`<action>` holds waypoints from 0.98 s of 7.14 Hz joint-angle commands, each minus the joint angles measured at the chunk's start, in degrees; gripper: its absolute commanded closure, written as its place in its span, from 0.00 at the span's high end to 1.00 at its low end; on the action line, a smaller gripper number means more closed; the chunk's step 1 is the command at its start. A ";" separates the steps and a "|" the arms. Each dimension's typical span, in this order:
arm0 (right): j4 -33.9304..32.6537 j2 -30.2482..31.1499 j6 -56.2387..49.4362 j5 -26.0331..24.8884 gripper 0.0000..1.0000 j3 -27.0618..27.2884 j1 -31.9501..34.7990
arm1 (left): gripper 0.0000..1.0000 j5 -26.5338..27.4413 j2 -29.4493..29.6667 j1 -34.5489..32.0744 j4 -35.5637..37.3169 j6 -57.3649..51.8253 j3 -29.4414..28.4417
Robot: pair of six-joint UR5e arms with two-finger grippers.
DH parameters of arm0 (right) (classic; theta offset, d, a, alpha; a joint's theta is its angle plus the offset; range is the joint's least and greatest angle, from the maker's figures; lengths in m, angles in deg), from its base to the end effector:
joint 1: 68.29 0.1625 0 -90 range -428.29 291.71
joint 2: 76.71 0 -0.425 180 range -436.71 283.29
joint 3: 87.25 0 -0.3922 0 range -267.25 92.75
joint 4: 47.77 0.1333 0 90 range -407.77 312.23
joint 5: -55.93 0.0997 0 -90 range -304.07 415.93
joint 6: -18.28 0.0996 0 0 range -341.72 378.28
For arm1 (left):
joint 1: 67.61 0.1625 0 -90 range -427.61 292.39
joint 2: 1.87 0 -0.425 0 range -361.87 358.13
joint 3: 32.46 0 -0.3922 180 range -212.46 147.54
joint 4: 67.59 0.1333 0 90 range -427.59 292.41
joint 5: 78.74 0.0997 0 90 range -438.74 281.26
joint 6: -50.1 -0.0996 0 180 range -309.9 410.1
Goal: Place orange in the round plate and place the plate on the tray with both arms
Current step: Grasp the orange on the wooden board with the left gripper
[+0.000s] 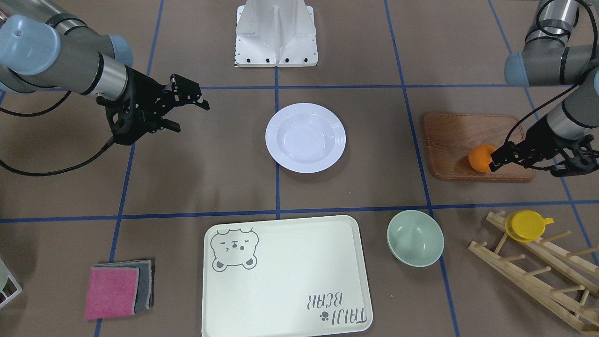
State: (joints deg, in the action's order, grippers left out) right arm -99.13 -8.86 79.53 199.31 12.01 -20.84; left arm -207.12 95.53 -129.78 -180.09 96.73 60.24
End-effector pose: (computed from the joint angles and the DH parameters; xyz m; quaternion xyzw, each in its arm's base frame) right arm -0.3562 -0.4669 0.2783 0.0270 -0.6305 -0.1355 0.7638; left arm 0.2015 -0.5347 0.5272 0.0202 0.4116 -0.0570 0.9094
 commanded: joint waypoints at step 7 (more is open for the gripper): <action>6.28 -0.08 6.95 -6.01 1.00 -0.38 -5.25 | 0.99 4.81 -3.27 7.59 -8.88 8.48 -1.92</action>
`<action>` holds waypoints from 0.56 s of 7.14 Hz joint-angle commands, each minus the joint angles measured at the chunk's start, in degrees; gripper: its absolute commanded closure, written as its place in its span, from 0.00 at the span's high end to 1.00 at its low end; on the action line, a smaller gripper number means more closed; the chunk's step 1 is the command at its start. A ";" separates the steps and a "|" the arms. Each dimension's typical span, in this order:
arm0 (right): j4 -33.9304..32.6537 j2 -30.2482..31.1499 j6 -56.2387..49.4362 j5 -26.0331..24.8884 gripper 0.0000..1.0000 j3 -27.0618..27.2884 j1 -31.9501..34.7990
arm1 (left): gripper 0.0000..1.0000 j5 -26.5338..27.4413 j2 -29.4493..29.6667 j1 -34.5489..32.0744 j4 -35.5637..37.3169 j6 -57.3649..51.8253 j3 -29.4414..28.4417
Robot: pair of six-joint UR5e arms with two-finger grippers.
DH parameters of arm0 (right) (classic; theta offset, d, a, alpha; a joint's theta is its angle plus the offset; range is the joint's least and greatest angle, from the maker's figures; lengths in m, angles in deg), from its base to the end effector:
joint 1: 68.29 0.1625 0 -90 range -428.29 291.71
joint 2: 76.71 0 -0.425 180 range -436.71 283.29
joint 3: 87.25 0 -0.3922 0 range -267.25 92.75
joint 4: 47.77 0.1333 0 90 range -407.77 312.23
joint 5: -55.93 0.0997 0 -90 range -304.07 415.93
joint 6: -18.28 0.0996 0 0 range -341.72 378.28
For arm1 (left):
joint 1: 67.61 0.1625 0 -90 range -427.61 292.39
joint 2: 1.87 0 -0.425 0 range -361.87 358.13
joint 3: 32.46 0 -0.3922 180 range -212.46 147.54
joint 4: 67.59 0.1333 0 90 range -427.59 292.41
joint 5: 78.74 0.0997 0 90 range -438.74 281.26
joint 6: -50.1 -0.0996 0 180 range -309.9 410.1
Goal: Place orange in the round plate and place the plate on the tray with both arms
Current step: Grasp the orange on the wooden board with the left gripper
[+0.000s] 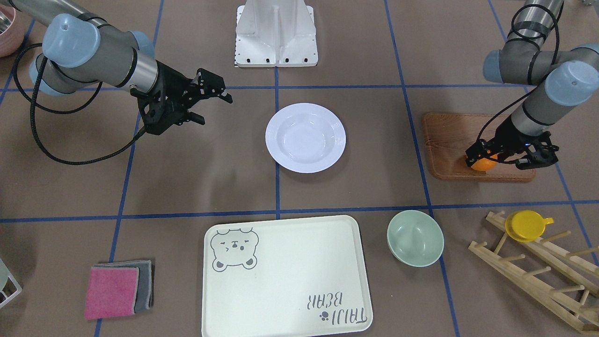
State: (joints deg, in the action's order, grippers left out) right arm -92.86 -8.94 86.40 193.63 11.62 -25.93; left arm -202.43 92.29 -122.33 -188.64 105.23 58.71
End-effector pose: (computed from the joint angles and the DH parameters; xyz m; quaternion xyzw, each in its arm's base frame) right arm -0.3927 -0.4387 0.2728 0.0296 -0.6464 -0.1169 0.7535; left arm 0.2544 -0.4947 0.5575 0.0151 0.4060 -0.0676 0.9112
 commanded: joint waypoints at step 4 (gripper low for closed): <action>0.01 0.00 -0.01 -1.30 1.00 -0.25 -1.40 | 0.69 -0.49 0.15 0.41 -0.07 0.68 1.01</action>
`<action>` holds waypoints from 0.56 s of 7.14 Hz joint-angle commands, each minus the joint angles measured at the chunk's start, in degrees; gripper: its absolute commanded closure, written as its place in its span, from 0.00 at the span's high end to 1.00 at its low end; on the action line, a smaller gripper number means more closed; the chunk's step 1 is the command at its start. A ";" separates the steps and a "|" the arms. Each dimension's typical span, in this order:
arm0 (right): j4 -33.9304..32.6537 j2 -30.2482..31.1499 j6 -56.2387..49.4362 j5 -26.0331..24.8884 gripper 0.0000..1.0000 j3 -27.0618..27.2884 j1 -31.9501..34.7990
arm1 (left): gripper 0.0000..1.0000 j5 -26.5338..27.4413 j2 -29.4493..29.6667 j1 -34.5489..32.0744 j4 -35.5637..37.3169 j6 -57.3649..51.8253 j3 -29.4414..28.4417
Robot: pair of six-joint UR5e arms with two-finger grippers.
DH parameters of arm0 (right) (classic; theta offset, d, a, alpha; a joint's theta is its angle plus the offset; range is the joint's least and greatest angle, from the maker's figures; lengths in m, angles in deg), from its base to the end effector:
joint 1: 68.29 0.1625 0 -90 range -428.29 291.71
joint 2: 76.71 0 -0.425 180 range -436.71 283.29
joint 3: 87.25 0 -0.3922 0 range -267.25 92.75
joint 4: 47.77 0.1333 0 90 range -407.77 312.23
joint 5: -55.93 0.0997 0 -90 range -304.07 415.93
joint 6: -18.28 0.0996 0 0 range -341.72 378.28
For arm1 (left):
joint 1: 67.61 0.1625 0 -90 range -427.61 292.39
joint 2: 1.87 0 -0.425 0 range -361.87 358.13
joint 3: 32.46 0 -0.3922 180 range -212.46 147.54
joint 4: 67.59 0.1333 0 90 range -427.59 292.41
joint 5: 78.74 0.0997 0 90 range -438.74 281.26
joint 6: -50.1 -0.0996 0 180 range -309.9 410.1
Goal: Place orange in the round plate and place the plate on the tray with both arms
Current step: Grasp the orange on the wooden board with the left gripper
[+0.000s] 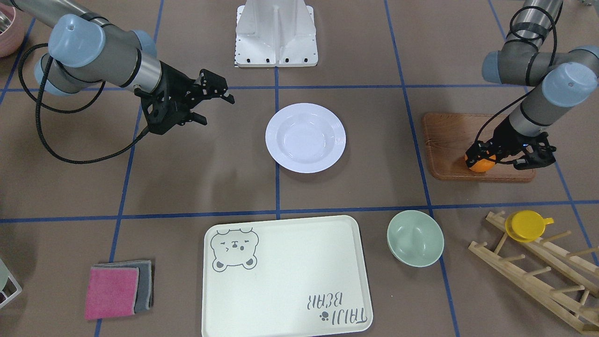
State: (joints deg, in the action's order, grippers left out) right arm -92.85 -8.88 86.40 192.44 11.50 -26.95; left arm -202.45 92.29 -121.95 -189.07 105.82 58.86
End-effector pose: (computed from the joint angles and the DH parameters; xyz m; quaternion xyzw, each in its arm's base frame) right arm -0.4009 -0.4340 0.2746 0.0307 -0.6441 -0.1167 0.7554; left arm 0.2577 -0.4929 0.5552 0.0151 0.4092 -0.0676 0.9098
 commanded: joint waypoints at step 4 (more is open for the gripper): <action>10.93 -0.76 6.28 -5.98 1.00 -5.22 -2.57 | 0.70 0.48 16.80 4.39 26.07 9.62 11.42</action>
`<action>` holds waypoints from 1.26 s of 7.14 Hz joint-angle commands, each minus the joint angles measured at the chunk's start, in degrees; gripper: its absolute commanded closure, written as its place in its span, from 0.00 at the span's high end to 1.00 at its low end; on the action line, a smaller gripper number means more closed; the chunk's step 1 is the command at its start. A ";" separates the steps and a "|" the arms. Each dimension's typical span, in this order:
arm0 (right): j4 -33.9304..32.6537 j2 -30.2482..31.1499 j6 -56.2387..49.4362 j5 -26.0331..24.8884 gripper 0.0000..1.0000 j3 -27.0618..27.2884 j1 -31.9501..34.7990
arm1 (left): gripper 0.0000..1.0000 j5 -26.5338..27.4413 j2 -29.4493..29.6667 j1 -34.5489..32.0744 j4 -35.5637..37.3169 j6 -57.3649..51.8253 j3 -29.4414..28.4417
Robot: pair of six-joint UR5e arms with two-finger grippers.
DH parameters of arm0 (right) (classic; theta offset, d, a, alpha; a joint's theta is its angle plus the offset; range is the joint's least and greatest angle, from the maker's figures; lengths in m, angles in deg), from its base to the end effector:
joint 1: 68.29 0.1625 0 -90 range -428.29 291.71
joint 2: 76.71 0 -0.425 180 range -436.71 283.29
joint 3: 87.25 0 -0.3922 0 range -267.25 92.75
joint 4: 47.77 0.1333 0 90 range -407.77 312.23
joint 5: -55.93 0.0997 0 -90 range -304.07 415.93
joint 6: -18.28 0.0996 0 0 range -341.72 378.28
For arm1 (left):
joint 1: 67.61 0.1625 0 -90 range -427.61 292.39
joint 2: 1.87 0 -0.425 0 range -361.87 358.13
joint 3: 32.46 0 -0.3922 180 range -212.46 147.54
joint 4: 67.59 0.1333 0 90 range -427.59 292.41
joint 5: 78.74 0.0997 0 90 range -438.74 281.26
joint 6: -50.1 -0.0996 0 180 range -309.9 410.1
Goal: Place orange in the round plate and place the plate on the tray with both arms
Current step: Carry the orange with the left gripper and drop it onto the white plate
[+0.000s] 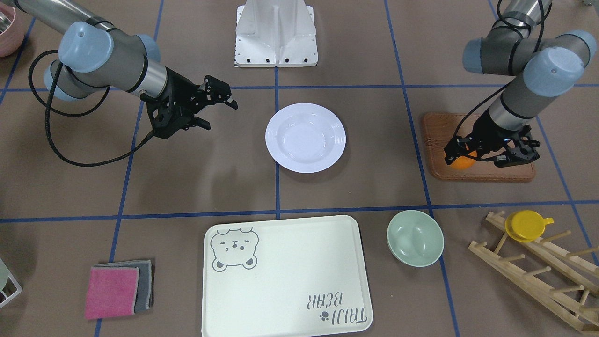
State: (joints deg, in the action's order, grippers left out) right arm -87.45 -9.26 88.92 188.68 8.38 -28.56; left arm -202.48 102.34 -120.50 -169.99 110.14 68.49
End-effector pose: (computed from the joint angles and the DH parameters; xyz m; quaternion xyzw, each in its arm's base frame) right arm -0.4196 -0.4342 0.2867 0.0450 -0.6517 -0.0995 0.7505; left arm 0.2931 -0.5166 0.4126 -0.0022 0.4128 -0.0885 0.9065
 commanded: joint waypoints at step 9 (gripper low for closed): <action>24.27 1.02 11.89 -17.34 1.00 -9.04 -8.87 | 0.99 12.89 23.86 20.98 13.92 19.67 -0.31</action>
State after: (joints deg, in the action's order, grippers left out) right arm -66.16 -8.21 100.83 171.97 1.53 -37.16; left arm -191.02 125.94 -100.05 -154.13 129.63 68.67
